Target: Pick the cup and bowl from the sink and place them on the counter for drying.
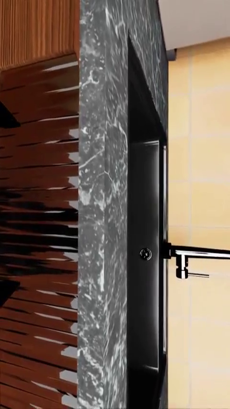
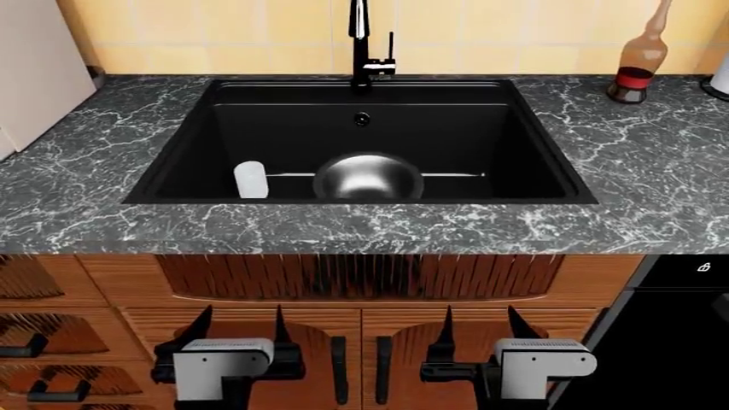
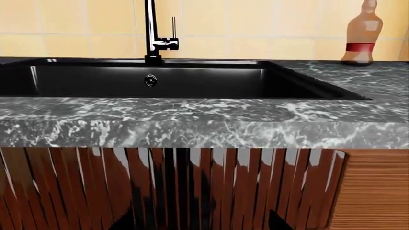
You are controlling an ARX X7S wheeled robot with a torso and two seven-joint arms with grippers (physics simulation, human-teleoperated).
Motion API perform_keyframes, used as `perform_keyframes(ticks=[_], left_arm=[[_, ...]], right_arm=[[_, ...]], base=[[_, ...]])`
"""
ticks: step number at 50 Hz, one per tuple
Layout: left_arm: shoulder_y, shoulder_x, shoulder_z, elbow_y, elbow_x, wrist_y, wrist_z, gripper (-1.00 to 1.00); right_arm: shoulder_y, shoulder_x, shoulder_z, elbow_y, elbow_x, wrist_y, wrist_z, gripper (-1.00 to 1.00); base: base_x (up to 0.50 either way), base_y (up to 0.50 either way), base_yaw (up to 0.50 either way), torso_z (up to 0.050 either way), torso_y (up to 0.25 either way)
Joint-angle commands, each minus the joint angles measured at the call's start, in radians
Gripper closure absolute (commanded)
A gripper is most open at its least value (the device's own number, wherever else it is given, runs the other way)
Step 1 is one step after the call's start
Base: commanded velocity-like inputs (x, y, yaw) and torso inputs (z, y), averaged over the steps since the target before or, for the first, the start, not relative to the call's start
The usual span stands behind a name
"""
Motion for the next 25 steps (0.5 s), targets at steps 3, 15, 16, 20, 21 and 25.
perform_keyframes(ticks=[3, 15, 16, 20, 21, 25], left_arm=[[-0.011, 0.000, 0.014, -0.006, -0.011, -0.004, -0.011, -1.00], [-0.006, -0.012, 0.010, -0.005, -0.021, -0.013, -0.029, -1.00], [-0.004, -0.013, 0.010, -0.003, -0.021, -0.010, -0.030, -1.00], [0.003, -0.016, 0.008, 0.000, -0.031, 0.001, -0.029, -1.00], [0.004, -0.017, 0.008, 0.001, -0.033, 0.001, -0.029, -1.00], [-0.014, -0.032, 0.011, 0.011, -0.075, -0.070, -0.005, -1.00]], right_arm=[[0.001, 0.009, -0.011, 0.001, 0.007, -0.003, 0.010, -1.00], [0.001, 0.015, -0.020, 0.002, 0.014, -0.006, 0.019, -1.00], [0.001, 0.016, -0.020, 0.001, 0.016, -0.005, 0.019, -1.00], [0.001, 0.018, -0.023, 0.000, 0.018, -0.006, 0.021, -1.00], [0.001, 0.019, -0.024, 0.000, 0.020, -0.006, 0.020, -1.00], [0.001, 0.024, -0.029, -0.039, 0.061, 0.041, 0.000, -1.00]], base=[[0.00, 0.00, 0.00, 0.050, 0.000], [0.00, 0.00, 0.00, 0.001, 0.000], [0.00, 0.00, 0.00, 0.000, 0.000], [0.00, 0.00, 0.00, 0.000, 0.000], [0.00, 0.00, 0.00, 0.000, 0.000], [0.00, 0.00, 0.00, 0.000, 0.000]])
